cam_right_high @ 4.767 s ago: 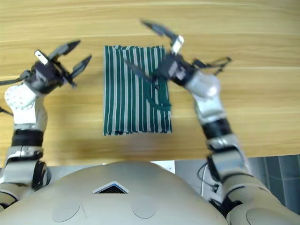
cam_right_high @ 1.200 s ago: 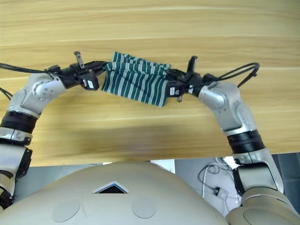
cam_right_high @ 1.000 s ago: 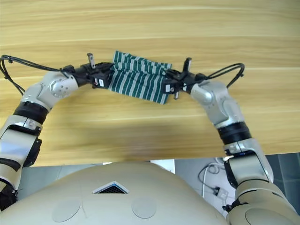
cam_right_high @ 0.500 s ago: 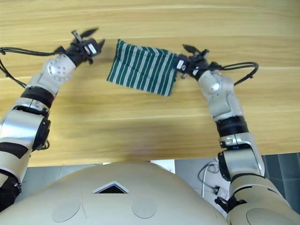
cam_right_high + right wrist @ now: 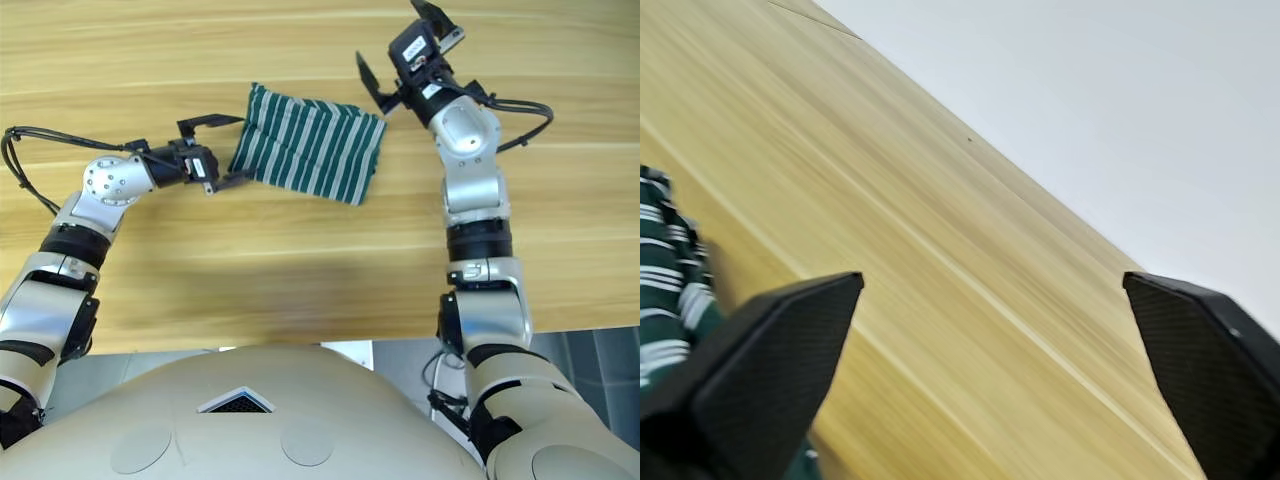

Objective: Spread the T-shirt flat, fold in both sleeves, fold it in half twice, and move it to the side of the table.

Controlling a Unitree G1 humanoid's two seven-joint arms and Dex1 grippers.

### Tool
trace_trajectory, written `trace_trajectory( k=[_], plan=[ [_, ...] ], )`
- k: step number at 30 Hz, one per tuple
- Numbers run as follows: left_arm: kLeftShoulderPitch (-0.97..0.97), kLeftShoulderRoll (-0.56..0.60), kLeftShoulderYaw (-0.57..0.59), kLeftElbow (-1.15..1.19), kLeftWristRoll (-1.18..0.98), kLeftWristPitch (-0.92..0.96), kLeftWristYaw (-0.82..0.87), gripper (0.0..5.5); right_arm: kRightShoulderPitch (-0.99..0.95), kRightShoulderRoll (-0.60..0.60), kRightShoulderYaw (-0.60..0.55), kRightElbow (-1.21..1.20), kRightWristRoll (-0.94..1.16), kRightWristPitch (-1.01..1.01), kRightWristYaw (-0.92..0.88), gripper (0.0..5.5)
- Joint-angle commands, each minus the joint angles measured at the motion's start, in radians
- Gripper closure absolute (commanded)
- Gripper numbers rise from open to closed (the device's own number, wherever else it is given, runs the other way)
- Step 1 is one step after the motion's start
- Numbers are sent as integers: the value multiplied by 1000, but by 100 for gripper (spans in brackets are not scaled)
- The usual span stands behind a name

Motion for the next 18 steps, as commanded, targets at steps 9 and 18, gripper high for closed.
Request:
trace_trajectory(
  k=[9,18],
  plan=[
    [15,36,-98,-34,209,29,134,14,-200,146,239,249,-184,-145,-45,10],
    [153,151,-50,-348,-233,99,-191,14,-374,237,254,605,-228,-238,-161,10]
  ],
)
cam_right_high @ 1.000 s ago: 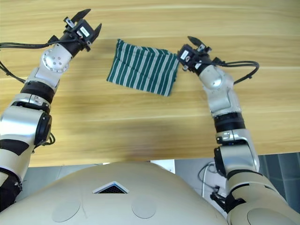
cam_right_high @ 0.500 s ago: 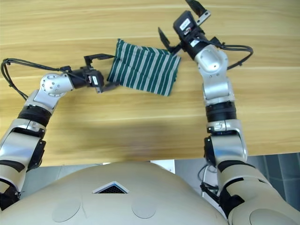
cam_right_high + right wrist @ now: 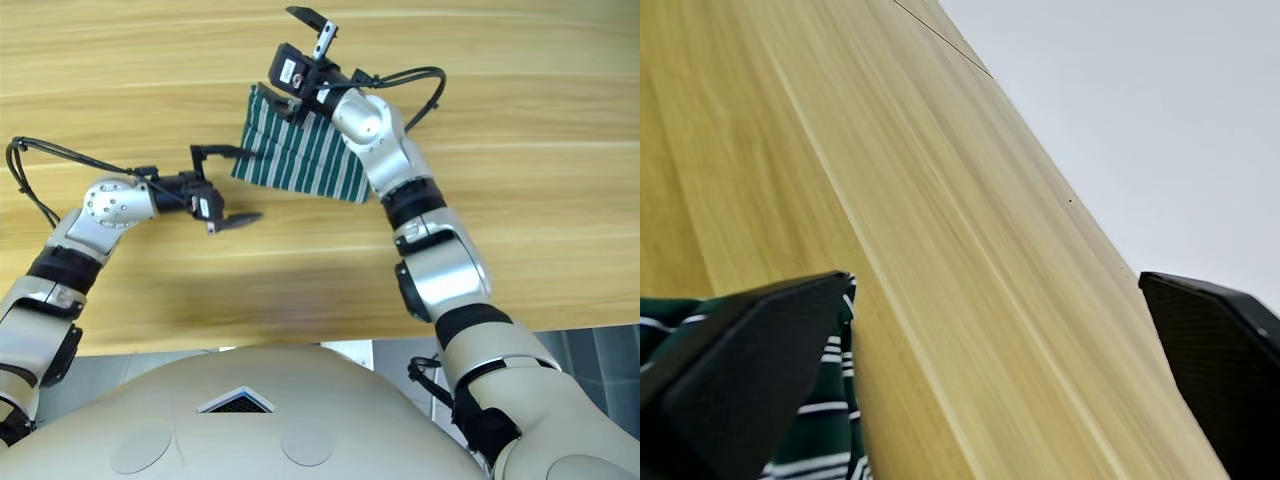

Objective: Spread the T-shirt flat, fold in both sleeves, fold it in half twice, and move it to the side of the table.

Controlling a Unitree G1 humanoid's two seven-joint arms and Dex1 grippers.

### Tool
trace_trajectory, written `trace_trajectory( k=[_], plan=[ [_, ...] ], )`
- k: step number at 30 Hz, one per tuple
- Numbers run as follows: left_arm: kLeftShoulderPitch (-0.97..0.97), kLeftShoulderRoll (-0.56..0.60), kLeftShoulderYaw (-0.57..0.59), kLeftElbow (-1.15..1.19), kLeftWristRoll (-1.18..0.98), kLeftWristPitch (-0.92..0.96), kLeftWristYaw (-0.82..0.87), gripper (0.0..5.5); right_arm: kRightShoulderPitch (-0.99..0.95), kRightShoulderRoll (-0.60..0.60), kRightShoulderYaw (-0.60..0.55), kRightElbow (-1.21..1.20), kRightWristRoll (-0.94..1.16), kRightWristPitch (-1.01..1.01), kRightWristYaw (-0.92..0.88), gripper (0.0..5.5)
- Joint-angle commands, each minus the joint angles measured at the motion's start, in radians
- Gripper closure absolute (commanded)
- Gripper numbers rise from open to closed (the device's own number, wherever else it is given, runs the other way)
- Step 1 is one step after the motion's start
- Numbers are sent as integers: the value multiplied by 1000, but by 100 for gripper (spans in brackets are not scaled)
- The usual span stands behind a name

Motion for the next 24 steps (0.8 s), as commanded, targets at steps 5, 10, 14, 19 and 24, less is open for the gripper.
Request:
trace_trajectory(
  k=[5,10,14,19,24],
  plan=[
    [-62,-33,136,-36,-66,93,56,14,-116,80,27,266,-46,-63,-73,10],
    [-121,-84,151,33,72,116,194,14,-117,89,30,318,-51,-89,-85,10],
    [-133,-101,112,109,193,105,259,14,-123,90,26,345,-53,-94,-93,10],
    [-156,-100,45,203,365,90,350,14,-128,94,23,366,-54,-92,-103,10],
    [-187,-94,-26,275,504,100,443,14,-132,99,19,380,-50,-89,-109,10]
  ],
)
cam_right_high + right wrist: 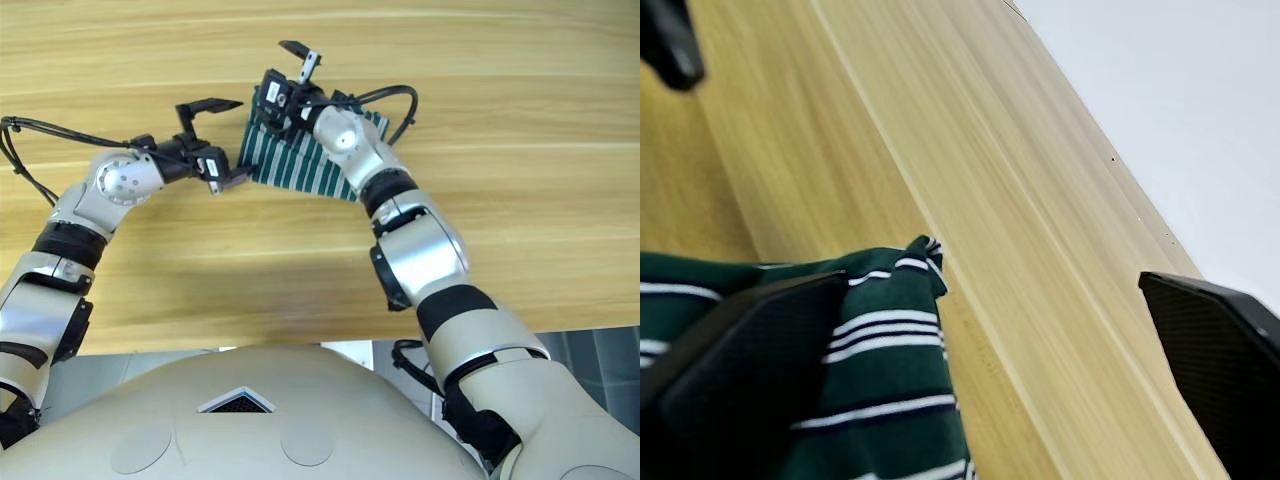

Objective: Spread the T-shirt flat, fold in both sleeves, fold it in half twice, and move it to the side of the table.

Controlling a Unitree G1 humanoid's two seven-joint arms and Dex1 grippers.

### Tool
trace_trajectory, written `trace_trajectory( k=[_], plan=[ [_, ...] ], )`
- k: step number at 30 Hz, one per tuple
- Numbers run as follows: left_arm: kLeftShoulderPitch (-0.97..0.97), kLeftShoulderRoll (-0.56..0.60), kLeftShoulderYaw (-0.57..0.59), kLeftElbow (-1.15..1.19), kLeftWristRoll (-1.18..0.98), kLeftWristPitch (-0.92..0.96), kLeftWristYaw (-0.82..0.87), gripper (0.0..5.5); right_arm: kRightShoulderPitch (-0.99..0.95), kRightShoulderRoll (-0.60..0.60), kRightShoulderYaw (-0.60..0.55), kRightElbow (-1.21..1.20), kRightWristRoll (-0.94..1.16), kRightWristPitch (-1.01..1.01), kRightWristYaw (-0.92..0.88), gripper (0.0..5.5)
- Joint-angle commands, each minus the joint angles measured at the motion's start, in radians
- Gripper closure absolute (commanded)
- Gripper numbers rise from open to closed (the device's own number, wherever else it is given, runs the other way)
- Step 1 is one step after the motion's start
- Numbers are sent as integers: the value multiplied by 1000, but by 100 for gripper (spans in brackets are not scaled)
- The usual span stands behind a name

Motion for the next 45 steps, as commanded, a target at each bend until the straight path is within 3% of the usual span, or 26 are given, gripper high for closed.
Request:
trace_trajectory(
  k=[1,7,22,30,34,37,39,45],
  plan=[
    [-7,15,-73,71,138,37,48,14,-29,5,-5,19,-4,3,-4,10],
    [19,58,-161,73,239,24,93,14,-51,-12,5,61,-36,35,-66,10],
    [43,66,-195,109,221,26,133,14,-66,-91,-69,153,-43,91,-234,10],
    [22,55,-174,148,183,22,162,14,-69,-94,-183,81,57,-159,-275,10],
    [2,41,-115,153,91,13,179,14,-22,-77,-190,7,113,-271,-109,10],
    [-22,18,-28,160,-26,23,187,14,48,-70,-133,-38,123,-303,119,10],
    [-51,1,36,175,-87,43,220,14,87,-92,-73,-39,68,-296,181,10],
    [-83,-50,220,124,-297,15,224,14,125,-140,99,103,-162,-38,-35,10]
  ],
)
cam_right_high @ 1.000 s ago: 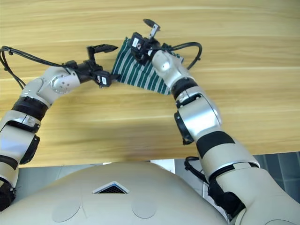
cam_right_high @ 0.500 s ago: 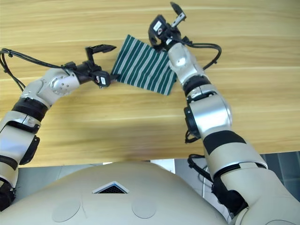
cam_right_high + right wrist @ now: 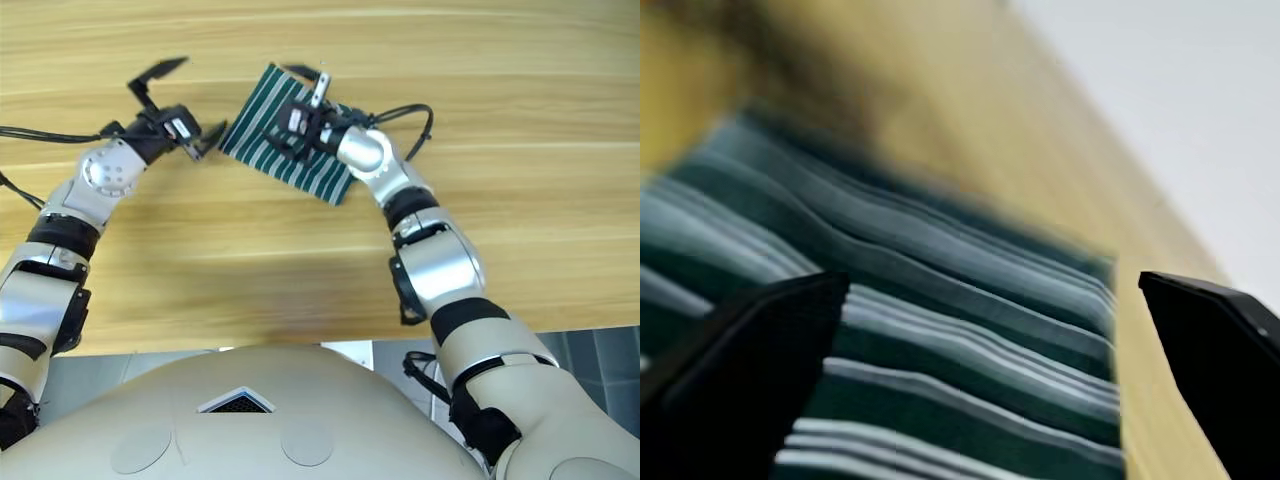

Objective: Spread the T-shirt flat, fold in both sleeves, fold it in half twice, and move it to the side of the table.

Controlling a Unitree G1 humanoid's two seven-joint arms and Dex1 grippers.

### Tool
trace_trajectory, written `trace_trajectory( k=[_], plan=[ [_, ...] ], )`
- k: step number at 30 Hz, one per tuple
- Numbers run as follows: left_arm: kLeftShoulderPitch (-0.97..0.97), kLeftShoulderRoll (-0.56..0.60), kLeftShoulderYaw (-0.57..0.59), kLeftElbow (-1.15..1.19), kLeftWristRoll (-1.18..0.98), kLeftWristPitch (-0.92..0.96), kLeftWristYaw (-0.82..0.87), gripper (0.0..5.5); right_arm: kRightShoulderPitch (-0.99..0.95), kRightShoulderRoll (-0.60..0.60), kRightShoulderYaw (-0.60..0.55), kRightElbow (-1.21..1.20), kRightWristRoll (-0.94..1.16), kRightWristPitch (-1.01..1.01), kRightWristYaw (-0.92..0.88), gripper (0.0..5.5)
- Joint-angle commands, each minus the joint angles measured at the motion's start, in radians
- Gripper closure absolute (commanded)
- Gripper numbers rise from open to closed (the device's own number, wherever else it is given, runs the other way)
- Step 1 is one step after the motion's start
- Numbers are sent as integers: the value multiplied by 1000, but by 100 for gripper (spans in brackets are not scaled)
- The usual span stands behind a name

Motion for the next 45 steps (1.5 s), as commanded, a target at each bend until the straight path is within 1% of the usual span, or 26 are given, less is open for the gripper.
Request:
trace_trajectory(
  k=[1,3,6,9,12,15,18,22,24,27,29,31,33,34,35,36,38,40,42,43,45],
  plan=[
    [-25,-28,108,-63,-145,-26,-28,14,21,-45,90,121,-140,248,-181,10],
    [-14,-34,158,-106,-227,-43,-57,14,21,-76,73,151,-131,344,-283,10],
    [9,-41,223,-147,-325,-70,-85,14,47,-169,-24,179,-44,456,-388,10],
    [44,-49,260,-152,-374,-77,-111,14,113,-283,-137,186,45,495,-425,10],
    [76,-61,290,-111,-383,-82,-113,14,174,-372,-212,184,98,511,-430,10],
    [106,-81,311,-43,-368,-99,-98,14,224,-449,-282,171,150,473,-413,10],
    [112,-93,327,32,-358,-109,-85,14,245,-498,-330,155,185,425,-401,10],
    [89,-110,343,151,-347,-118,-72,14,235,-531,-423,125,267,307,-386,10],
    [74,-110,349,203,-340,-114,-65,14,218,-532,-499,100,344,217,-345,10],
    [54,-121,390,251,-396,-100,-112,14,188,-495,-663,-13,561,23,-170,10],
    [37,-141,429,269,-455,-77,-171,14,188,-430,-709,-164,693,-60,-31,10],
    [3,-176,474,299,-521,-29,-241,14,207,-325,-686,-381,814,-50,87,10],
    [-33,-214,518,355,-574,47,-292,14,214,-199,-616,-504,864,-13,168,10],
    [-49,-230,532,388,-582,84,-297,14,209,-140,-584,-505,861,-7,200,10],
    [-61,-247,534,422,-574,120,-286,14,190,-74,-558,-422,835,-7,224,10],
    [-69,-258,536,445,-565,142,-279,14,177,-33,-543,-363,815,-5,239,10],
    [-72,-279,541,478,-547,164,-245,14,148,31,-501,-144,715,5,177,10],
    [-71,-290,566,491,-559,181,-229,14,146,47,-466,-7,625,12,92,10],
    [-60,-283,579,496,-551,170,-195,14,148,33,-444,69,550,47,-13,10],
    [-61,-277,586,498,-546,172,-177,14,139,25,-454,92,539,66,-42,10],
    [-67,-265,574,501,-513,165,-121,14,123,5,-436,120,479,106,-143,10]
  ],
)
